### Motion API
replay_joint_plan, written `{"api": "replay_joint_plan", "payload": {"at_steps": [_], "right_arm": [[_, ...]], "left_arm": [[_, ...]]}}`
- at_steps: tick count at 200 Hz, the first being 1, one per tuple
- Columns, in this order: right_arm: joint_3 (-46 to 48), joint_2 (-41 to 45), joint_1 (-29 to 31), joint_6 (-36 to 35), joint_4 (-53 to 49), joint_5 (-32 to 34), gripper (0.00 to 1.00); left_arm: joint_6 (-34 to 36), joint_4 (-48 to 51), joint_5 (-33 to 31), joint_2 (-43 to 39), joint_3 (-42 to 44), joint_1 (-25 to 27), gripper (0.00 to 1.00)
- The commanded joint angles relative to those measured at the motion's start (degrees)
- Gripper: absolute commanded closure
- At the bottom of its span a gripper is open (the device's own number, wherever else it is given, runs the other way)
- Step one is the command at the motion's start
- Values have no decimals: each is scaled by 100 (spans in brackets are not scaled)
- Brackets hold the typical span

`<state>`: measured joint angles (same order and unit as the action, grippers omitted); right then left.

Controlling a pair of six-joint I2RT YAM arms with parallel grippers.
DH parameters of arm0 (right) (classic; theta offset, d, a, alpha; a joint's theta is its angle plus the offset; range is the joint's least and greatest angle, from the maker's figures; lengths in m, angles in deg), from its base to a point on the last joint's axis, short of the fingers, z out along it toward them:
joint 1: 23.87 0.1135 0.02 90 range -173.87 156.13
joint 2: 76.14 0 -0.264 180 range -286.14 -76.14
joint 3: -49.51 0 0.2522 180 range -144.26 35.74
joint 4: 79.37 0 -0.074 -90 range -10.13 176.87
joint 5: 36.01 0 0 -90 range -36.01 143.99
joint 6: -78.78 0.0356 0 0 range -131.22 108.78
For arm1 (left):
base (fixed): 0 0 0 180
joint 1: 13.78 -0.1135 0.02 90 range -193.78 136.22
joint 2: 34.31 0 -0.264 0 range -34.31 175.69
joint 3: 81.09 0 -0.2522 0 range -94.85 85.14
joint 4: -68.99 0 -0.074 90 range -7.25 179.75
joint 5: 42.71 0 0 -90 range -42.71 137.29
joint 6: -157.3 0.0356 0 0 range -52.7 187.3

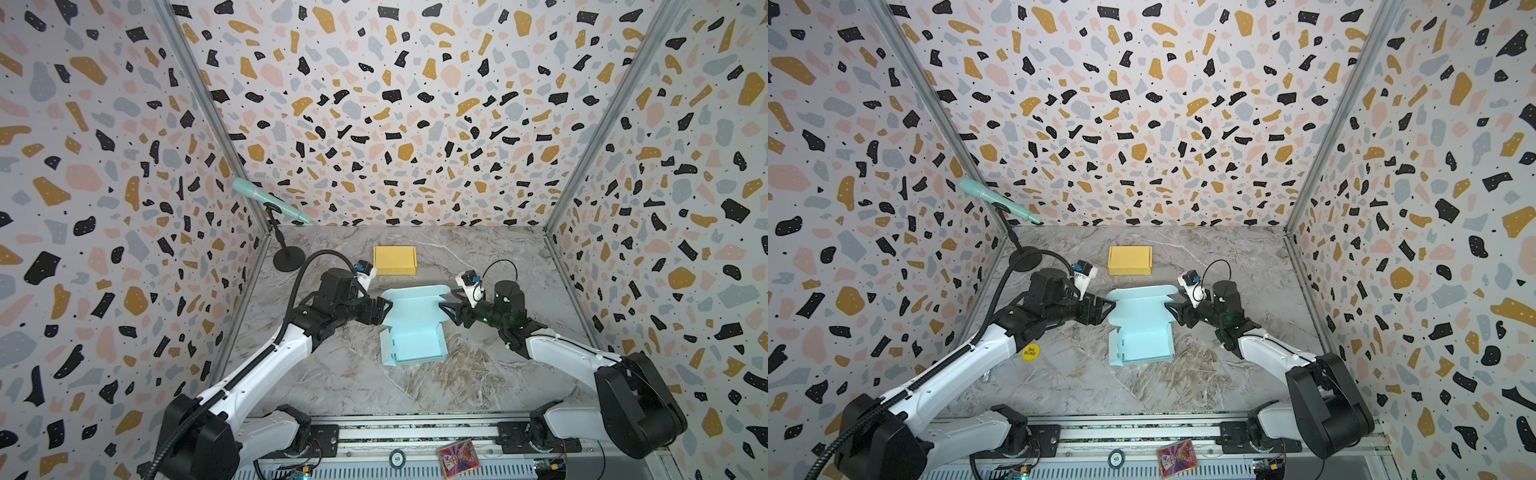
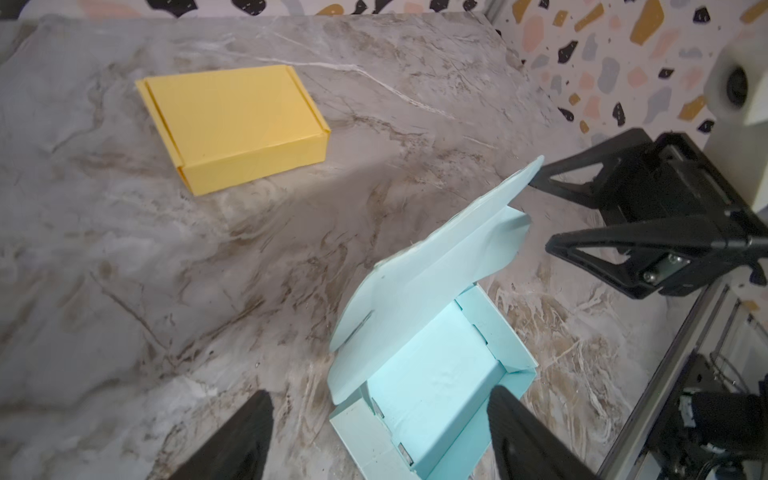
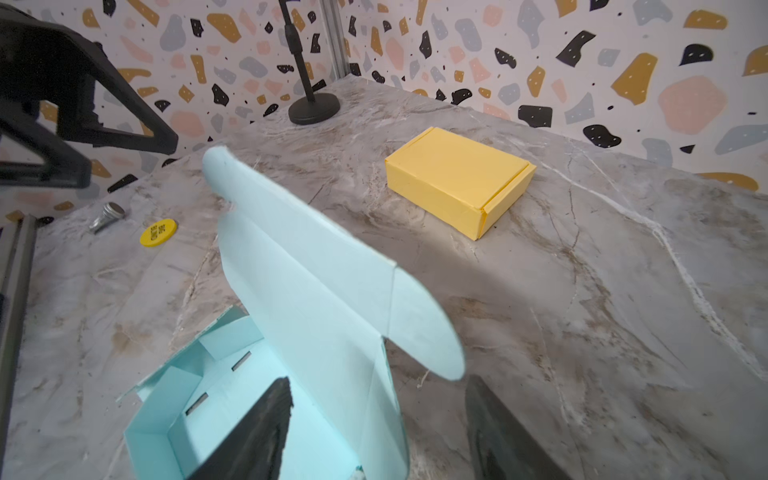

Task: Fold the paper box
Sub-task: 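Lower the mint box with the left gripper while the right gripper draws back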

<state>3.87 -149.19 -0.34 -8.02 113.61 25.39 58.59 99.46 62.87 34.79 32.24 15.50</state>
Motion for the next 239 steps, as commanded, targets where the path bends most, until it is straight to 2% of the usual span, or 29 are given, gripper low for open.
{"api": "replay_joint_plan", "payload": {"at_steps": [1, 35, 69, 84, 107, 156, 179, 239], "right_arm": [[56, 452, 39, 772, -535, 271, 30], [321, 1357, 151, 1717, -1357, 667, 24], [496, 2123, 183, 2277, -2023, 871, 22], [504, 2351, 180, 2308, -2222, 913, 22], [421, 2490, 183, 2241, -2543, 954, 21], [383, 2398, 182, 2169, -2524, 842, 21], [384, 2347, 185, 2172, -2486, 821, 21], [350, 2307, 180, 2149, -2449, 871, 21]], "left_arm": [[822, 504, -275, 490, -722, 237, 13], [1608, 1055, -138, 1582, -2074, 304, 10], [2472, 2249, 121, 2863, -3576, 579, 11], [2677, 2533, 177, 3163, -3856, 711, 12], [2723, 2544, 25, 3355, -3801, 876, 16], [2596, 2191, -176, 3260, -3418, 965, 42], [2618, 2163, -222, 3186, -3355, 966, 59], [2586, 2095, -290, 3009, -3218, 975, 84]]}}
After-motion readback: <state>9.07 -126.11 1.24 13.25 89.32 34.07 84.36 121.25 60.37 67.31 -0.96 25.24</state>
